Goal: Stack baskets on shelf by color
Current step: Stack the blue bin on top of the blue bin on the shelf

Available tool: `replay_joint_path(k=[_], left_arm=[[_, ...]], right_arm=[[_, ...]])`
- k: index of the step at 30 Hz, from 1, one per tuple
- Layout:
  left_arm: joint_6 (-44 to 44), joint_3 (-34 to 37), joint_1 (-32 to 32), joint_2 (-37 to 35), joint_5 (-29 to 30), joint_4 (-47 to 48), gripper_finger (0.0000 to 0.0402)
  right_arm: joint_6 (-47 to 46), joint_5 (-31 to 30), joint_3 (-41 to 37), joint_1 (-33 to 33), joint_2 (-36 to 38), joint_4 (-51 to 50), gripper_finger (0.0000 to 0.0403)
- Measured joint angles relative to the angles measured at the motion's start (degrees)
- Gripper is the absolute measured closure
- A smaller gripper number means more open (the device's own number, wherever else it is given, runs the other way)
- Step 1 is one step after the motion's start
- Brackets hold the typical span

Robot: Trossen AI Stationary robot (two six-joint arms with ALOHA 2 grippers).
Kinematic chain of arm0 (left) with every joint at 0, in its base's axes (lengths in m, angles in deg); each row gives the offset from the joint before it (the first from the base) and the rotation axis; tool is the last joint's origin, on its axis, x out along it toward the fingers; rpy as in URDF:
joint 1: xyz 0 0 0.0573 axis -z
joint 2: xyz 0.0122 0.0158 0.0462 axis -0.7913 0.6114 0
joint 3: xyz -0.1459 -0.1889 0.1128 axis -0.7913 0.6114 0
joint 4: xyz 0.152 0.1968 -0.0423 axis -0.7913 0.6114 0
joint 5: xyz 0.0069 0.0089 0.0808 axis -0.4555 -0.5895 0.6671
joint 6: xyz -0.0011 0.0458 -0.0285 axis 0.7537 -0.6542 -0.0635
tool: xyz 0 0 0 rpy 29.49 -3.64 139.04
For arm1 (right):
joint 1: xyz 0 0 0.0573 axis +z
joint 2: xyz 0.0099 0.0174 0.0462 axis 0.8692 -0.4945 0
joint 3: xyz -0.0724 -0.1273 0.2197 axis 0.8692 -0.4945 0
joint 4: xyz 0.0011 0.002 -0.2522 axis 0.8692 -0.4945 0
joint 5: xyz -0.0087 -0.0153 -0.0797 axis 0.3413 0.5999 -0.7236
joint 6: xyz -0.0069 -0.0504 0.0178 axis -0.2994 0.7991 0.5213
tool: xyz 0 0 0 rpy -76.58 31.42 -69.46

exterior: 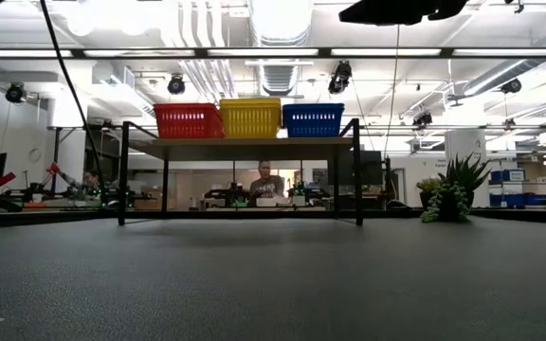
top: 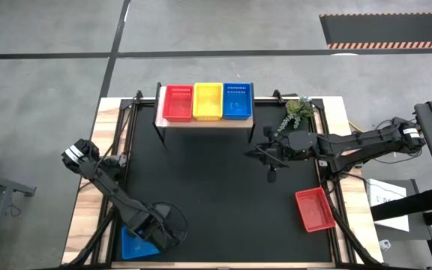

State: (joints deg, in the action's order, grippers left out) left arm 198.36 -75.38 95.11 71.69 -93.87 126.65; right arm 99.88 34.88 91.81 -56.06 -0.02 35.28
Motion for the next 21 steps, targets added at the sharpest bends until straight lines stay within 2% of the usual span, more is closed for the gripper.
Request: replay_joint_path(k=[6, 15, 18, 21], left_arm=[[-0.3, 1.2, 0.4, 0.0, 0.4, -0.7, 0.0387], [-0.1, 3.2, 0.4, 0.0, 1.2, -0.8, 0.028], [-0.1, 5.3, 0.4, 0.1, 2.7, -5.2, 0.0259], [0.2, 8.4, 0.4, 0.2, 3.1, -10.4, 0.0254]], right_arm=[[-0.1, 0.0, 0.0, -0.7, 0.0, -0.2, 0.0393], [-0.1, 0.0, 0.0, -0.8, 0.0, -0.7, 0.0394], [0.0, 0.0, 0.0, -0.8, 0.0, -0.7, 0.0394], [-0.1, 0.0, 0.0, -1.0, 0.0, -0.8, 0.0394]])
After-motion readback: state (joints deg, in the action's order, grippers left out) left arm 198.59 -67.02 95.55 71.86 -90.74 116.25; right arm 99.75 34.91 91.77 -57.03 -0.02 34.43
